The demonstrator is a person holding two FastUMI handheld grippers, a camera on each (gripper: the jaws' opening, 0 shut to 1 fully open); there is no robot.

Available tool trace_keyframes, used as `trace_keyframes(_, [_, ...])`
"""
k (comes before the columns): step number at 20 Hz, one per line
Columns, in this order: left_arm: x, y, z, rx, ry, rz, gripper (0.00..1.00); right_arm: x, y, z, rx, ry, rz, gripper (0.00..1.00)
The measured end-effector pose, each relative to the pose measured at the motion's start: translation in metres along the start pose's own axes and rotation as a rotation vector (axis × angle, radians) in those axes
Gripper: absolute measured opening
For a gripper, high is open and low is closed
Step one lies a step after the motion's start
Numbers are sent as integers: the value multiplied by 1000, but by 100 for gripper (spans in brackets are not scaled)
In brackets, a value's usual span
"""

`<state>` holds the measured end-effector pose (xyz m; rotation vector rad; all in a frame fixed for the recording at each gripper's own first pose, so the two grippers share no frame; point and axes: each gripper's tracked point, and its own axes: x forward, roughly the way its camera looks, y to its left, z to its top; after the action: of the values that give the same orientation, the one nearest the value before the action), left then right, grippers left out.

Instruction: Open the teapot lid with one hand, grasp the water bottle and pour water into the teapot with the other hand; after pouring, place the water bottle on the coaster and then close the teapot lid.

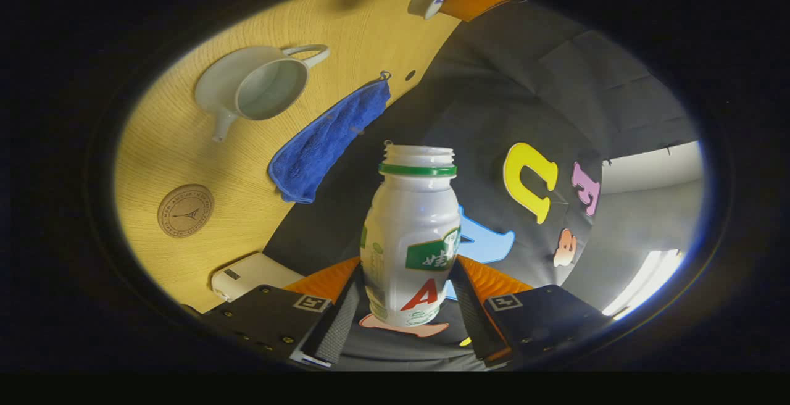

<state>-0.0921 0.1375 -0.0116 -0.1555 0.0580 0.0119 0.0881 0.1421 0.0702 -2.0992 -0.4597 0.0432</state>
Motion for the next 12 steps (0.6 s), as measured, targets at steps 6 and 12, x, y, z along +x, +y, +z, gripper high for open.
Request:
trace_keyframes(6, [0,0,-1,0,2,3,14,-1,1,-1,-7,-2,0,77])
trace_keyframes(12, [1,0,-2,0,3,8,14,-8,47,5,205,39,100,77])
